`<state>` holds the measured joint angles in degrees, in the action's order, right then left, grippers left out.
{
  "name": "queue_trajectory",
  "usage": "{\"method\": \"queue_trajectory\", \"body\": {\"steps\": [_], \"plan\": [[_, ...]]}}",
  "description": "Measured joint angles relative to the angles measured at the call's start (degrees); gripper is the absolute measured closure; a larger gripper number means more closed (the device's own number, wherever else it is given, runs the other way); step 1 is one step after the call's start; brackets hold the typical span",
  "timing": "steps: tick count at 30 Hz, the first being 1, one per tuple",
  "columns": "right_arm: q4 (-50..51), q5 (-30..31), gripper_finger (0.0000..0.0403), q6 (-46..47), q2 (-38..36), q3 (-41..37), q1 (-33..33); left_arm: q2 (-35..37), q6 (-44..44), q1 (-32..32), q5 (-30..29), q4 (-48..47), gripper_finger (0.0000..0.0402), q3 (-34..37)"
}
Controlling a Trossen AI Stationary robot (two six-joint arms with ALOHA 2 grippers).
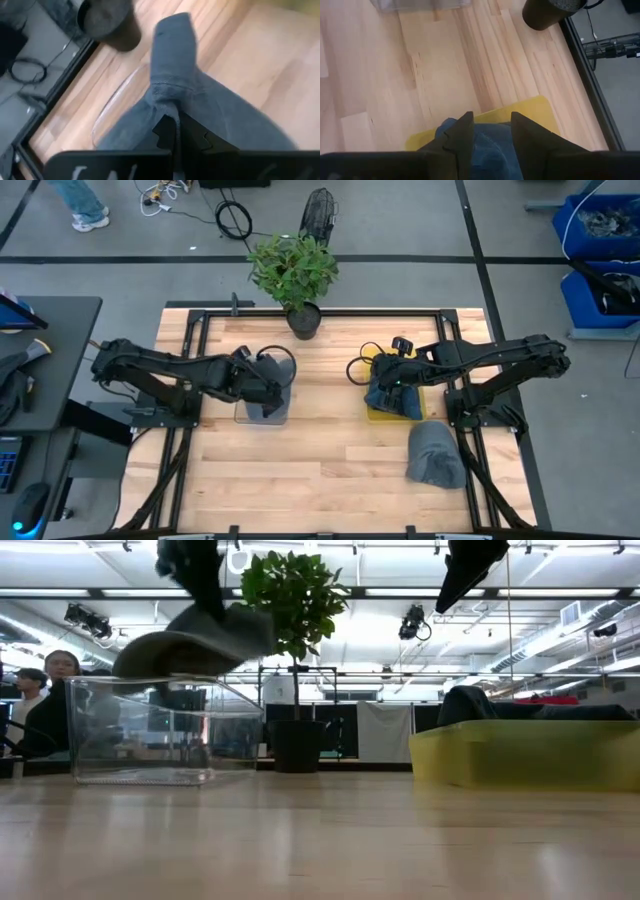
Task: Pick & Place hat
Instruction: Put the gray cap into the transparent bin
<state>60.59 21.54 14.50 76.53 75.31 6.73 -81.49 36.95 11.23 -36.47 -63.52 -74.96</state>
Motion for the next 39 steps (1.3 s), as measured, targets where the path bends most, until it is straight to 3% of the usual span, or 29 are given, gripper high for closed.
{"method": "queue_trajectory", "body": {"steps": [12, 19, 29, 39], "plan": [[-0.23, 0.00, 0.0269, -0.19, 0.02, 0.00, 0.01, 0.02, 0.96, -0.28, 4.47, 4.55, 0.0389, 9.60], [-0.27, 0.00, 0.0269, -0.20, 0.00, 0.00, -0.01, 0.02, -1.37, 1.02, 0.42, 2.88, 0.0394, 7.32], [-0.42, 0.00, 0.0269, -0.20, 0.02, 0.00, 0.01, 0.04, -1.62, 1.24, -0.14, -3.34, 0.0394, 3.67], [-0.40, -0.02, 0.0269, -0.22, 0.02, 0.00, 0.01, 0.15, -1.61, 4.90, -0.27, -1.64, 0.0394, 3.67]]}}
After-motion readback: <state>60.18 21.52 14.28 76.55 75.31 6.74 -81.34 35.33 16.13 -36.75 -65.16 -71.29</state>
